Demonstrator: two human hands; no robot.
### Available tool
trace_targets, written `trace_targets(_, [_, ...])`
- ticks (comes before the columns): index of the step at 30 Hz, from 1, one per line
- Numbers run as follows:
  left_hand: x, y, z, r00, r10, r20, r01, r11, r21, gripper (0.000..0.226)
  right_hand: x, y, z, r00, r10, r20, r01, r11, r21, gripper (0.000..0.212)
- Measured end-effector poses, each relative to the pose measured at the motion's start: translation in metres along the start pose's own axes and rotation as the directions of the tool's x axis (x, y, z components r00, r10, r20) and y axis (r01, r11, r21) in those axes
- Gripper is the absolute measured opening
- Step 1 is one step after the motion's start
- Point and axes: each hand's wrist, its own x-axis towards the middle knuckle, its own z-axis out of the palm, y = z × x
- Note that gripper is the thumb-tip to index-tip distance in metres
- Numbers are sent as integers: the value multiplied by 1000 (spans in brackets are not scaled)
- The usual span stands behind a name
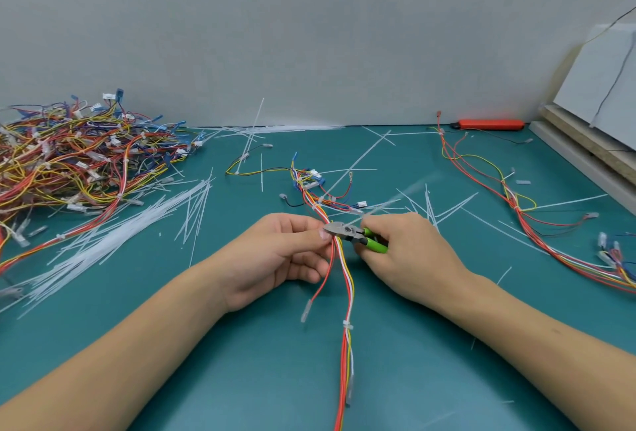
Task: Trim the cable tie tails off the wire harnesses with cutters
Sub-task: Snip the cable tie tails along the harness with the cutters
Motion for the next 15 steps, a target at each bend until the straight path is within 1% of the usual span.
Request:
trace_targets(2, [-1, 0, 0, 1000, -2, 1, 2, 1000, 0, 12, -1, 1, 2, 1000, 24, 0, -24, 999, -27, 32])
trace_targets(5, [-2, 1, 1, 1000, 1, 4, -1, 1000, -10, 12, -2, 2, 2, 1000, 3, -17, -4, 999, -34, 32])
trace_targets(7, [-2, 1, 1, 1000, 0, 1, 0, 1000, -8, 12, -1, -1, 1, 999, -46, -11, 46, 999, -13, 23])
trace_targets(9, [-2, 0, 1, 1000, -4, -9, 4, 1000, -4, 12, -1, -2, -1, 997, -72, -3, 72, 997, 14, 4])
trace_targets(10, [-1, 0, 2, 1000, -6, -15, 6, 1000, -5, 11, -1, -3, -2, 998, -65, -8, 66, 998, 4, 9])
trace_targets(11, [-1, 0, 2, 1000, -8, -20, 8, 1000, -6, 11, -1, -2, -2, 997, -71, -18, 70, 998, -3, 20])
trace_targets(12, [-1, 1, 2, 1000, -9, -21, 9, 1000, -8, 11, -1, -3, -2, 998, -67, -19, 67, 998, -15, 27])
trace_targets(15, [-1, 1, 2, 1000, -11, -15, 11, 1000, -7, 11, -1, -2, -2, 997, -71, -20, 71, 997, -20, 30])
